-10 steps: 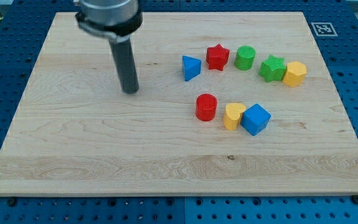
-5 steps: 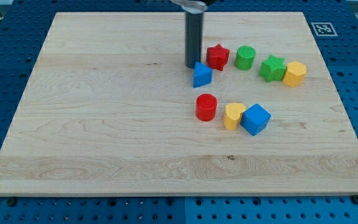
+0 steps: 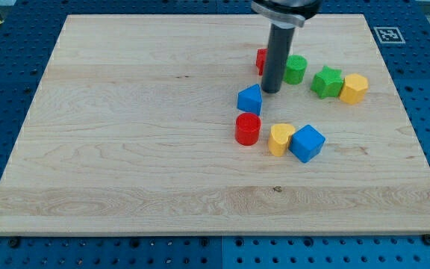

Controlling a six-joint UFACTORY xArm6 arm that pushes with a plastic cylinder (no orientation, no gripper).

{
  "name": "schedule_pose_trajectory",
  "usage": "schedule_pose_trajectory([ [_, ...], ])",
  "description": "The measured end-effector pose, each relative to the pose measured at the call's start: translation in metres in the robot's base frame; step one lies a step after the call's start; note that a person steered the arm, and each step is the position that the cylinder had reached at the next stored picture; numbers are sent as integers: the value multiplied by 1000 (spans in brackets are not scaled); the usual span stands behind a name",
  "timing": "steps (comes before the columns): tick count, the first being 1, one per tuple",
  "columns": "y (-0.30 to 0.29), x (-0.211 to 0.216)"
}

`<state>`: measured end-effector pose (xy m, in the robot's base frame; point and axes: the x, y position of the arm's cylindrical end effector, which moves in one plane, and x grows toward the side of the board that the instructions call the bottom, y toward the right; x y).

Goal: Push the blue triangle into the red circle

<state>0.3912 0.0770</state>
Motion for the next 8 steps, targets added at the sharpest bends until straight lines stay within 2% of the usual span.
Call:
schedule_pose_trajectory([
  [2, -28, 23],
  [3, -30, -5],
  [5, -39, -13],
  [6, -62, -5],
  [8, -57, 34],
])
